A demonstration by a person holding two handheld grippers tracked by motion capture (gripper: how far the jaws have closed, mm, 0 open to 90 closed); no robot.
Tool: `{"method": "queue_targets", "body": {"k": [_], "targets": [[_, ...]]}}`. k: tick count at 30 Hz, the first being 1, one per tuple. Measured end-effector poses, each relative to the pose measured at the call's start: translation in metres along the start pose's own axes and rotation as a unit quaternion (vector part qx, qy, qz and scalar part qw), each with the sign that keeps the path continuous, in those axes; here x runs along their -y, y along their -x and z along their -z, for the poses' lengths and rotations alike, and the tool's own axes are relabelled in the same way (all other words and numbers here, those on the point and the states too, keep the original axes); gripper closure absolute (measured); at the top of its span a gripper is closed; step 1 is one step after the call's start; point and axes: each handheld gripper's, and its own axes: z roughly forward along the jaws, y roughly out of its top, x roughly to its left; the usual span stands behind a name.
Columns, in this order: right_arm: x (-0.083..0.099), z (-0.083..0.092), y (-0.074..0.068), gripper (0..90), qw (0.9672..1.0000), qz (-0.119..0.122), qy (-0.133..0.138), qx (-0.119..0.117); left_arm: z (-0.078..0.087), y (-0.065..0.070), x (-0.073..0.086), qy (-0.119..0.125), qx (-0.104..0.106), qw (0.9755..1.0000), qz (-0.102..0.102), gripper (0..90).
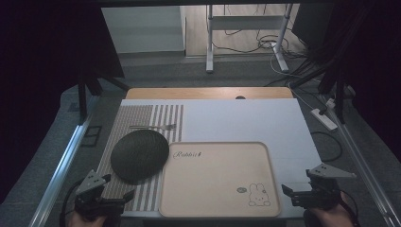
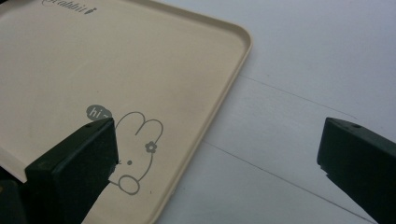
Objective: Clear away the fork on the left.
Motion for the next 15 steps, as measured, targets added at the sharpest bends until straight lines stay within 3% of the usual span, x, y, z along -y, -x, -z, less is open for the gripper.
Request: {"method": "queue_targets", "body": {"k": [6,15], "targets": [[-0.0003,0.0015,0.0013,0.0,0.9998,0.0,0.014,0.011,0.0,-0.0007,0.0001,0.0,0.002,1.0,0.0,0.0],[-0.0009,-0.0011,0.001,0.0,1.0,0.006,0.006,0.003,0.0002,-0.0014,0.0001,-0.002,0.004,1.0,0.002,0.0]]}}
